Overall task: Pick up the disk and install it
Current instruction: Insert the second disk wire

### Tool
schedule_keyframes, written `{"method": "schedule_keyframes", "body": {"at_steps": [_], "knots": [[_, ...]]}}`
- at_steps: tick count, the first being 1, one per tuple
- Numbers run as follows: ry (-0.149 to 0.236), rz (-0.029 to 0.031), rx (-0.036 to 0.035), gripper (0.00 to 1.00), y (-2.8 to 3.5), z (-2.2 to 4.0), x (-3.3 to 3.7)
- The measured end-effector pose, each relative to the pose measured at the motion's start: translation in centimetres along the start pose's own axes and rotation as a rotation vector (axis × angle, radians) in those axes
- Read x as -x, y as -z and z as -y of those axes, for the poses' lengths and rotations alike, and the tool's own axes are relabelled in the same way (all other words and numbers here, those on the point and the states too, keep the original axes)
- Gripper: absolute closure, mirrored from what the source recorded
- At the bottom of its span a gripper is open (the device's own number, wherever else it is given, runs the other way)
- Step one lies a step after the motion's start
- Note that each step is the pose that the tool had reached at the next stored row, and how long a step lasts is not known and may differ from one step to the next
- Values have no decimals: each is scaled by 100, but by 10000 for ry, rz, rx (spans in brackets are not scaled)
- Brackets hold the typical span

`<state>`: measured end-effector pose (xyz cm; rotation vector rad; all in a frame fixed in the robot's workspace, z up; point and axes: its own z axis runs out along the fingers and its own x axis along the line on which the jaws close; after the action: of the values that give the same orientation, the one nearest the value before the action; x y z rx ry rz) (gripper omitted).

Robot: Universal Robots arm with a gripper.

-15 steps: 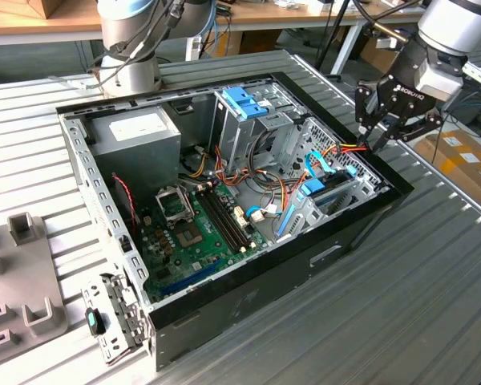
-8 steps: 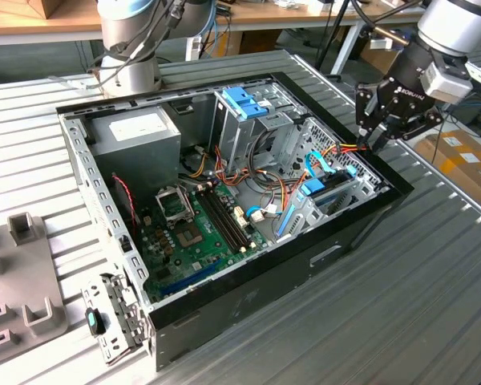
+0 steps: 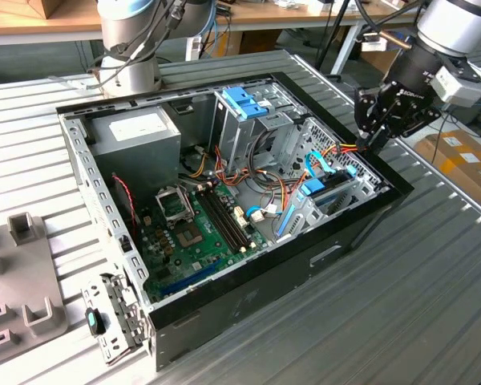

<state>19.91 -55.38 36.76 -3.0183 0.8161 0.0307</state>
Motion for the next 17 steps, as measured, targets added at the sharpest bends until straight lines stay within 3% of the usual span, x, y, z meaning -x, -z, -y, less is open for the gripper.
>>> {"method": "schedule_keyframes", "body": {"at_steps": [17], "knots": [[-30, 0, 0, 64, -1, 56, -36]]}}
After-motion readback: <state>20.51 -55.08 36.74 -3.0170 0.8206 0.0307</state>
